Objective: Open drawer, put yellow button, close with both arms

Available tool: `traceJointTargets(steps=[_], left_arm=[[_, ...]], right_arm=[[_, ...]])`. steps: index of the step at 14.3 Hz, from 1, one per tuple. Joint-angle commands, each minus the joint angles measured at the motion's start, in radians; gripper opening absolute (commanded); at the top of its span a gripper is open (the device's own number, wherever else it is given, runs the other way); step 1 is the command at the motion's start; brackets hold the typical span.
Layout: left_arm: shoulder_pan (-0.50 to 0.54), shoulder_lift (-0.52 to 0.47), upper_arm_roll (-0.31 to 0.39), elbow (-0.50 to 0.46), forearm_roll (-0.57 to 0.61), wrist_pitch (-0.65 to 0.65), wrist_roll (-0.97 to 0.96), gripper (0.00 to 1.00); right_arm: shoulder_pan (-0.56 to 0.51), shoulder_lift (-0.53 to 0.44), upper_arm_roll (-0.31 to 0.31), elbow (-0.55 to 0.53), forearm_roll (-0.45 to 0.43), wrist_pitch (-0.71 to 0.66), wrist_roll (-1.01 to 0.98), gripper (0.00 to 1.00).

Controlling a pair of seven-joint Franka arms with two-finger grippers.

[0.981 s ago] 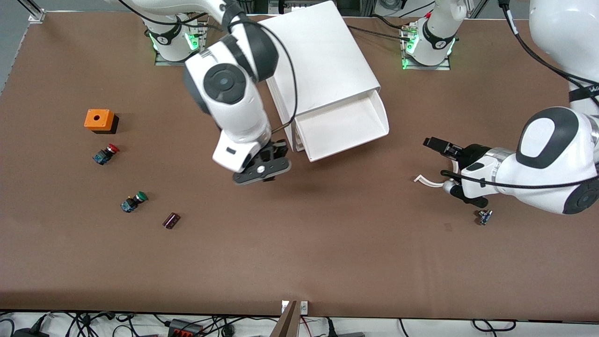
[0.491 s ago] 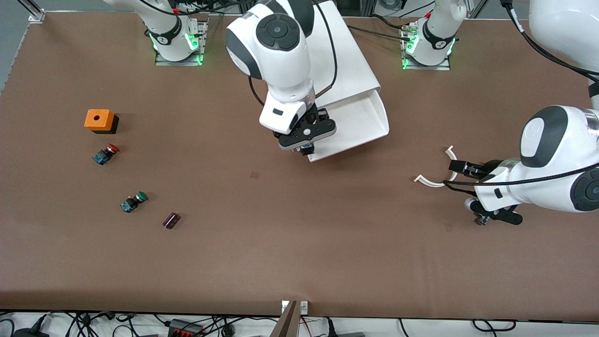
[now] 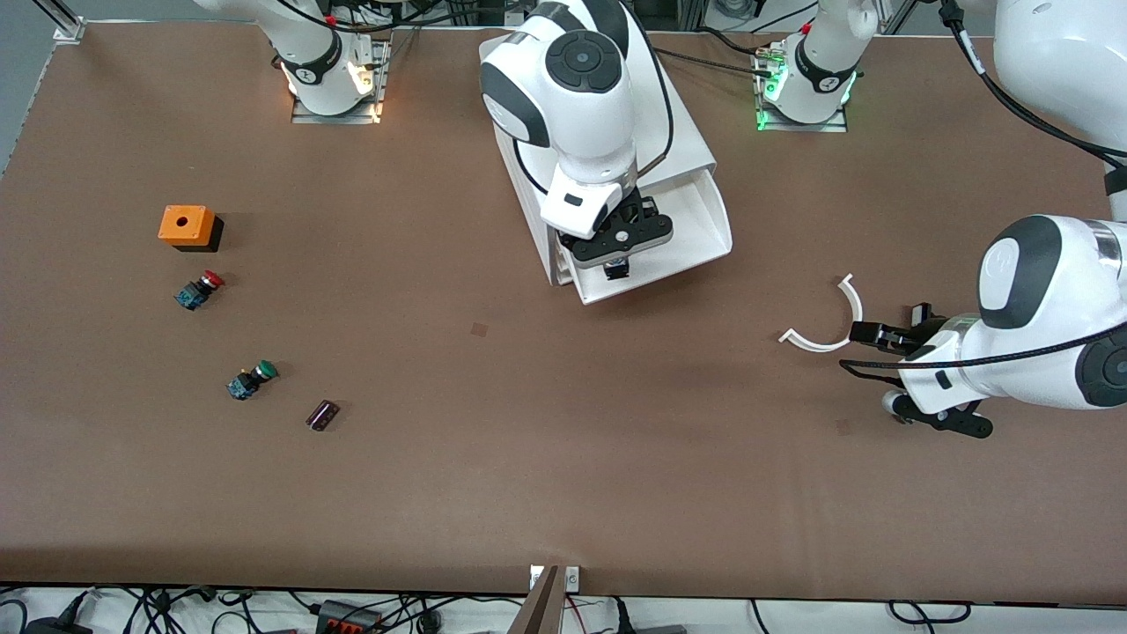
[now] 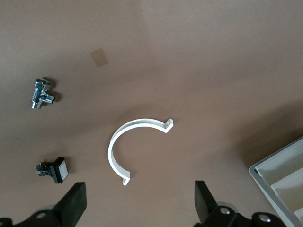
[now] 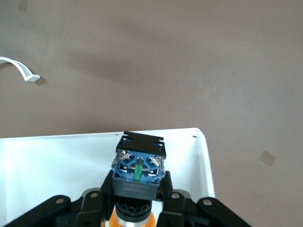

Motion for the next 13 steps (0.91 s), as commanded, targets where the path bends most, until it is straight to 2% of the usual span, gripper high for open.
traceJointTargets(steps=[1,13], left_arm=[[-0.004,0.008,-0.004,0.028,0.018,-0.003,-0.086,1.0],[0.0,0.004,-0.014,0.026,0.006,-0.008,-0.089,1.0]], right_arm=[[0.011,0.024,0.011,0.04,0.004,-0.005,0.032,0.0],[0.054,0.065,0.015,0.04,0.004,-0.024,0.031,0.0]])
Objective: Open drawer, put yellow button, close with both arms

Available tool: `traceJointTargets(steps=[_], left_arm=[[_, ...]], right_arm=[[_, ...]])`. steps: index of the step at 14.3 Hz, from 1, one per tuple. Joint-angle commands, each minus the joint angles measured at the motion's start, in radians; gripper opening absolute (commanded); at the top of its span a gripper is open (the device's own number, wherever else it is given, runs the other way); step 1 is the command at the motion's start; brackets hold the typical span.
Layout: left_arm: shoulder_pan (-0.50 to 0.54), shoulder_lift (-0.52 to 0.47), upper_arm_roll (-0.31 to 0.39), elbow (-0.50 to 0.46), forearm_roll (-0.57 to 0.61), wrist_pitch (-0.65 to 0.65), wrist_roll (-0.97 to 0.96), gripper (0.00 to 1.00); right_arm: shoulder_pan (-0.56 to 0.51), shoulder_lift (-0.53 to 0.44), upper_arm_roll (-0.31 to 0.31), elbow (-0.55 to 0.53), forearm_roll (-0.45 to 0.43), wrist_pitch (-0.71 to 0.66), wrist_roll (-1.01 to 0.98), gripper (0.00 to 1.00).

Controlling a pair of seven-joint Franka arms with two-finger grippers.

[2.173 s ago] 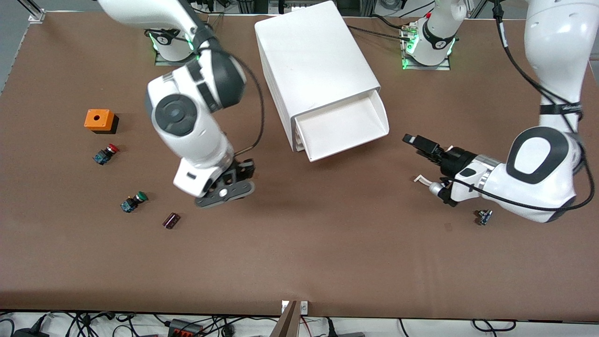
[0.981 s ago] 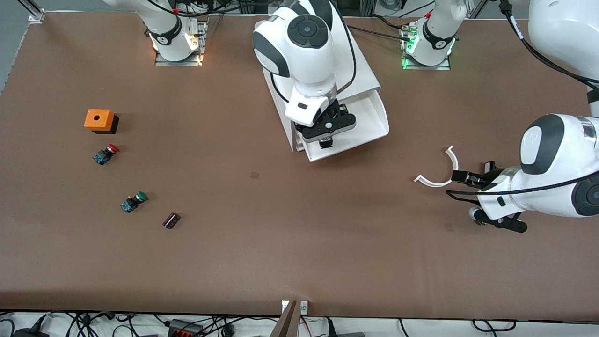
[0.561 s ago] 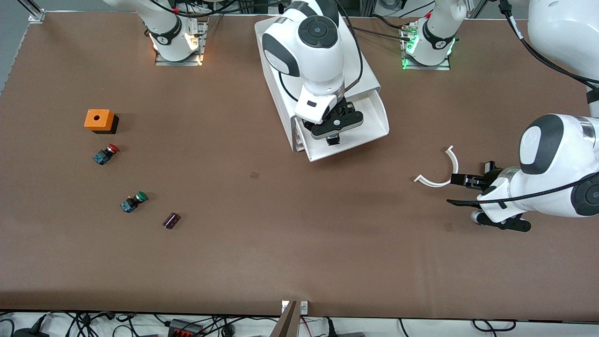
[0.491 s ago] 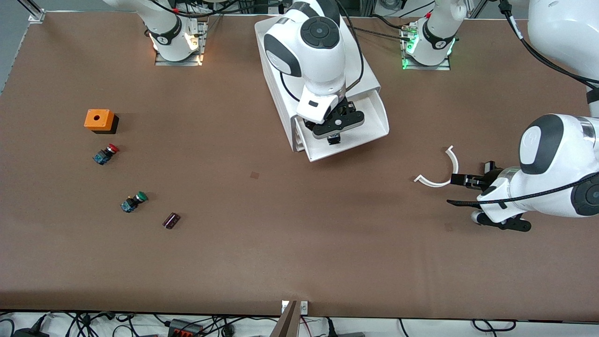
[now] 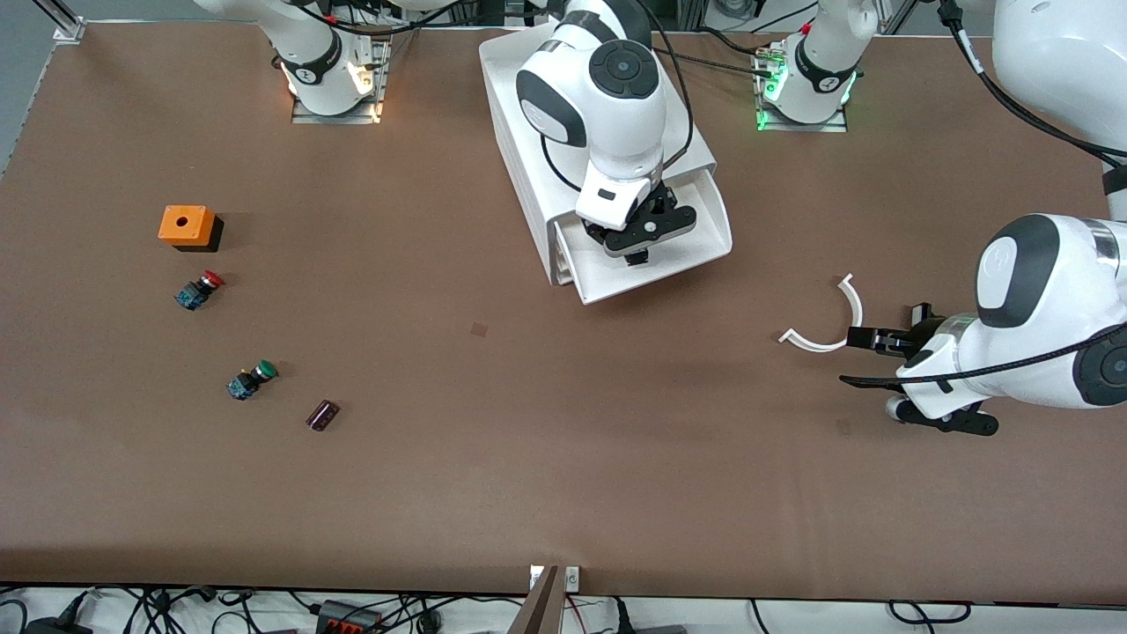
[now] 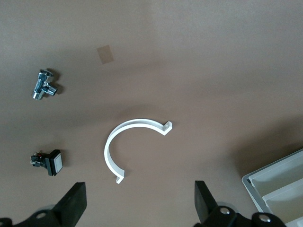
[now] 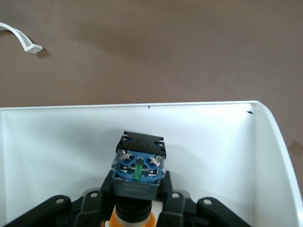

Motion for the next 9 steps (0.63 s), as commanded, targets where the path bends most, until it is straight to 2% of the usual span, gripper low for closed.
traceJointTargets(steps=[1,2,3,4,5,9], left_arm=[[0.001,0.004,-0.011,0.024,0.007,-0.008,-0.011,1.0],[-0.001,0.004,-0.011,0.024,0.008,-0.008,-0.011,1.0],[-0.002,0.004,-0.011,0.024,0.008,-0.008,-0.013,1.0],[-0.001,0.004,-0.011,0.024,0.006,-0.008,-0.011,1.0],[0.001,0.004,-0.011,0.024,0.001,-0.008,-0.011,1.0],[0.001,0.004,-0.011,0.024,0.001,-0.008,-0.013,1.0]], right_arm=[[0.002,0.019,0.004,0.039,0.004,-0.021,0.014,0.0],[0.002,0.023,0.004,0.039,0.004,-0.02,0.015,0.0],[0.004,0.023,0.004,0.039,0.004,-0.02,0.016,0.27],[0.004,0.023,0.002,0.039,0.002,-0.024,0.016,0.74],[0.002,0.023,-0.001,0.039,-0.001,-0.026,0.016,1.0],[0.001,0.013,-0.005,0.042,-0.001,-0.04,0.016,1.0]])
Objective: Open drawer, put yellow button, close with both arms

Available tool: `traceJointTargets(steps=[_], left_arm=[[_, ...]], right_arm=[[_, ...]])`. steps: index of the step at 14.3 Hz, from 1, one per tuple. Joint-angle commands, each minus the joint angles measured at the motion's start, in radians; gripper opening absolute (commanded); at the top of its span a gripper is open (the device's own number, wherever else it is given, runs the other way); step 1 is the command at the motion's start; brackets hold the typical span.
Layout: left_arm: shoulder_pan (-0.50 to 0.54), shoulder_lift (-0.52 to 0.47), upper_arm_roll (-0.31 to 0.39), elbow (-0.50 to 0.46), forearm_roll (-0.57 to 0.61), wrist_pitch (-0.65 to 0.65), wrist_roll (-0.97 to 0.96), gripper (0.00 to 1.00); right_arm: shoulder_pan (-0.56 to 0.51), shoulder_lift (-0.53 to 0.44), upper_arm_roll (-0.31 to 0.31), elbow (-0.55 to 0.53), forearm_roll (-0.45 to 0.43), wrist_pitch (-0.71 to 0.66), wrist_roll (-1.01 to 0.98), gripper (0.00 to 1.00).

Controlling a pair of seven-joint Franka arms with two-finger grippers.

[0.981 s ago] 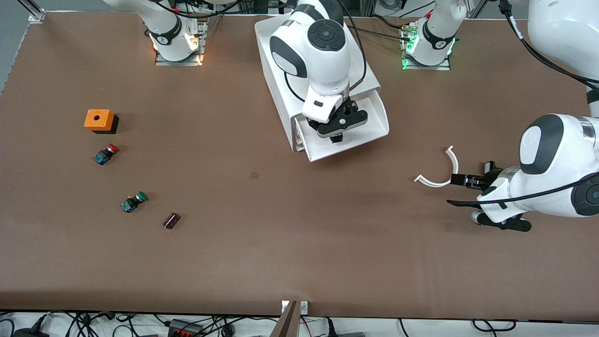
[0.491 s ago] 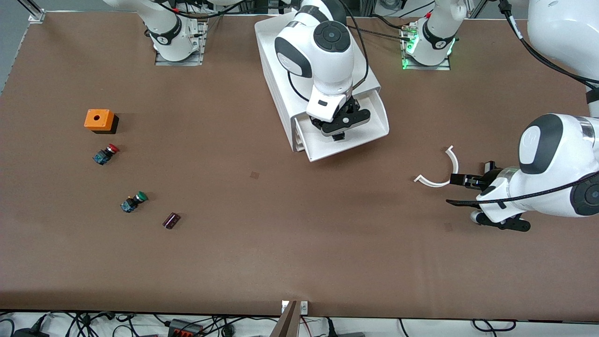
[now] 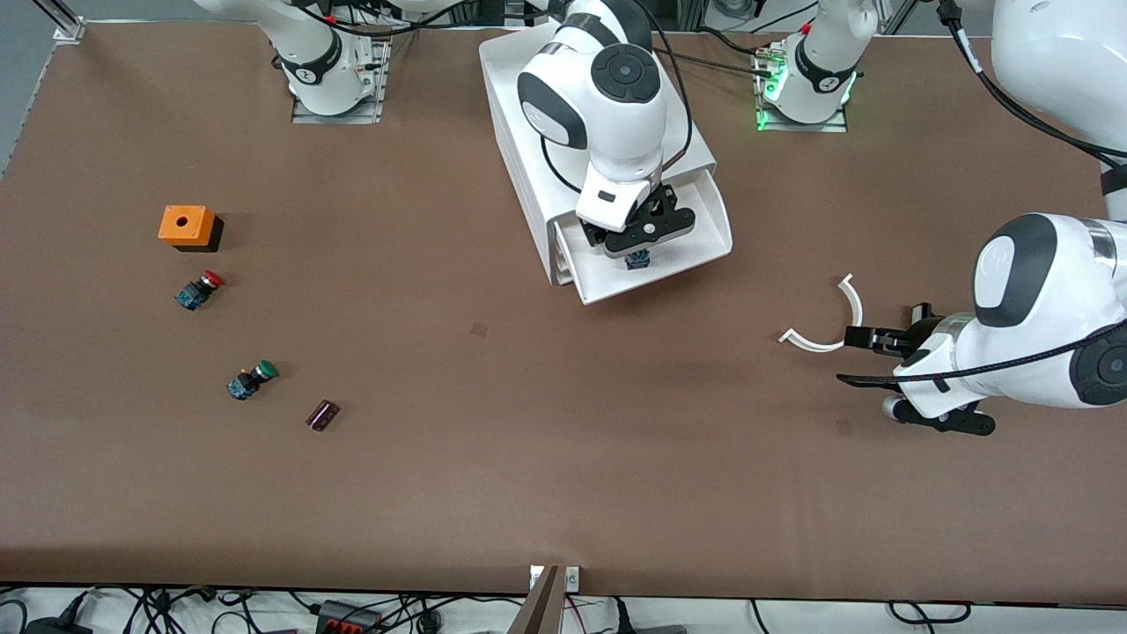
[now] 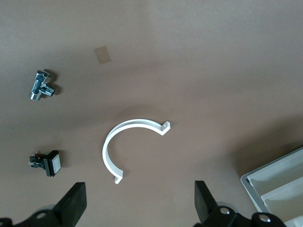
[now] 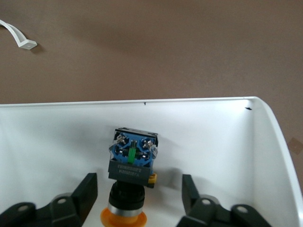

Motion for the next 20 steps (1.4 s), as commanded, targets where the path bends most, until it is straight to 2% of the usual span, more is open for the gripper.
traceJointTargets(steps=[1,5,8,12,15,18,20], left_arm=[[-0.002,0.002,-0.006,0.024,0.002,-0.007,-0.014,1.0],[-0.017,-0.001,-0.03,0.014,-0.018,0.053,-0.081,1.0],[-0.017,-0.064,-0.096,-0.143,-0.032,0.179,-0.27,1.0],[-0.016,-0.136,-0.2,-0.346,-0.032,0.383,-0.494,1.0],[-0.014,-0.193,-0.271,-0.49,-0.032,0.508,-0.637,1.0],[-0.013,-0.204,-0.355,-0.558,-0.032,0.596,-0.768,1.0],[-0.013,-0.211,-0.389,-0.614,-0.032,0.66,-0.798,1.0]], right_arm=[[-0.01,-0.002,-0.003,0.047,-0.001,-0.037,0.015,1.0],[-0.099,-0.032,-0.009,0.12,-0.002,-0.144,0.009,1.0],[-0.223,-0.074,-0.008,0.117,-0.007,-0.172,-0.008,1.0],[-0.404,-0.076,-0.008,0.113,-0.01,-0.272,-0.14,1.0],[-0.547,-0.076,-0.006,0.111,-0.004,-0.278,-0.171,1.0],[-0.67,-0.077,0.003,0.11,0.007,-0.308,-0.265,1.0],[-0.682,-0.082,-0.006,0.107,-0.005,-0.359,-0.324,1.0]])
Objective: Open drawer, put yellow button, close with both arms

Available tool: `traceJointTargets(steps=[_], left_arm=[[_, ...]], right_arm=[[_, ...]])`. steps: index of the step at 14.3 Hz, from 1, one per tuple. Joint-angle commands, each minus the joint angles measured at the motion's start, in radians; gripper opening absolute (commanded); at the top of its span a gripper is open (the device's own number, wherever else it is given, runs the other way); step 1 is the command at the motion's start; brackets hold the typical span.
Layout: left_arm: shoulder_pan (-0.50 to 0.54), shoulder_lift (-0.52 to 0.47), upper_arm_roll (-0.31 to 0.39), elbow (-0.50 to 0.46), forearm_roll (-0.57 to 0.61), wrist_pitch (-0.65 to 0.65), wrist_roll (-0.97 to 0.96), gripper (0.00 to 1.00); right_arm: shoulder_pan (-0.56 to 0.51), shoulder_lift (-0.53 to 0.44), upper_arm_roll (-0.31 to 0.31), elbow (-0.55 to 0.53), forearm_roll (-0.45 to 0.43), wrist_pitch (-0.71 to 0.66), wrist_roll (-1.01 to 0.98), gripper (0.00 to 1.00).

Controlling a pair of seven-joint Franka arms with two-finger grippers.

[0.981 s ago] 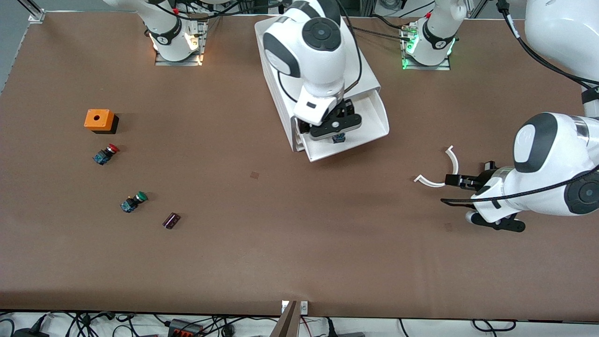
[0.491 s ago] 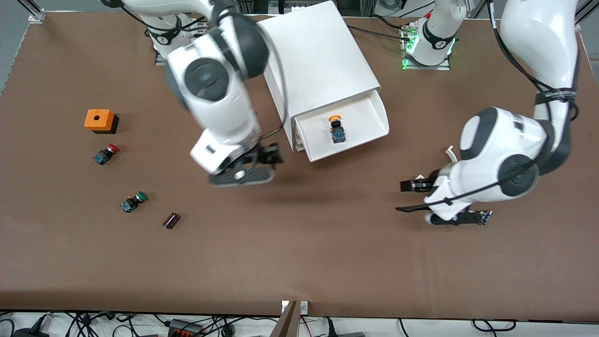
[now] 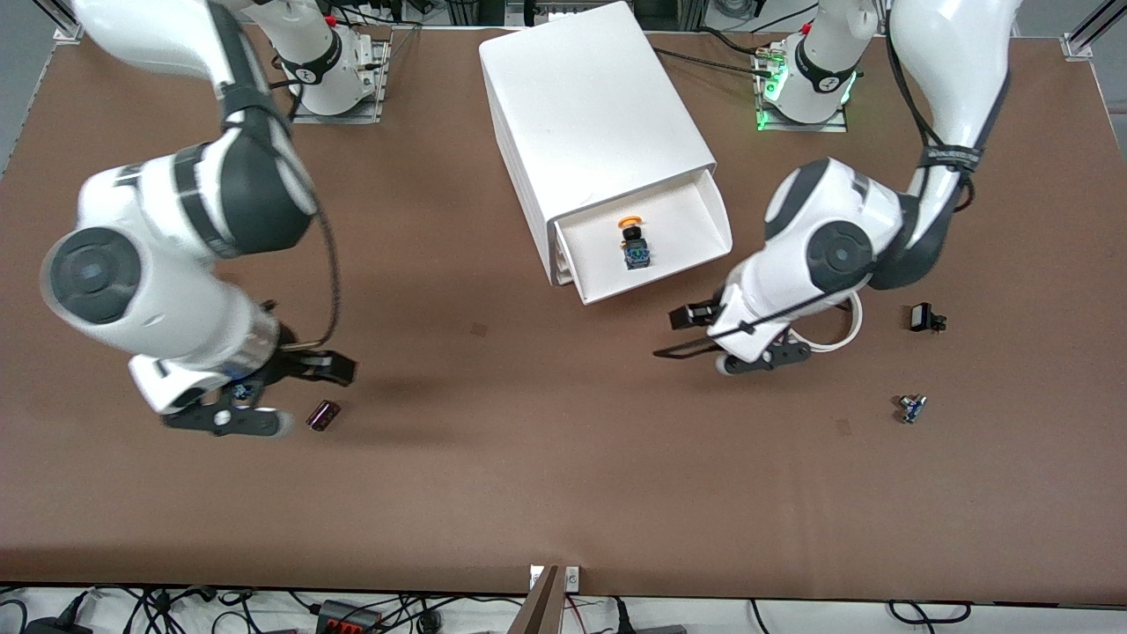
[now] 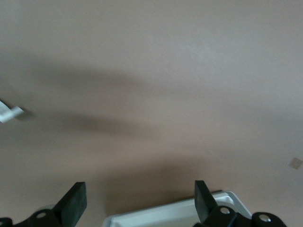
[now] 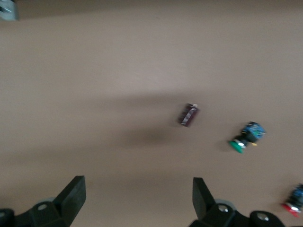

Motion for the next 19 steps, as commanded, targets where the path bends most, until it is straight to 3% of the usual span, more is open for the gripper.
traceJointTargets(steps=[1,5,7,13,16,19], left_arm=[[0.02,-0.06,-0.043,-0.128,-0.017,0.087,-0.039,1.0],[0.05,-0.124,-0.127,-0.223,-0.018,0.087,-0.066,1.0],[0.089,-0.137,-0.185,-0.239,-0.033,0.08,-0.105,1.0],[0.308,-0.126,-0.453,-0.322,-0.047,0.073,-0.113,1.0],[0.325,-0.124,-0.491,-0.334,-0.047,0.07,-0.113,1.0],[0.322,-0.118,-0.5,-0.343,-0.047,0.066,-0.114,1.0]], right_arm=[[-0.025,-0.014,0.017,-0.008,-0.005,-0.049,-0.028,1.0],[-0.104,-0.017,0.017,-0.017,0.004,-0.085,-0.037,1.0],[-0.134,-0.085,0.017,-0.106,-0.005,-0.07,-0.04,1.0],[-0.25,-0.306,0.027,-0.311,-0.003,-0.033,-0.081,1.0],[-0.305,-0.435,0.027,-0.477,-0.009,0.063,-0.213,1.0],[-0.327,-0.492,0.019,-0.508,-0.013,0.062,-0.298,1.0]])
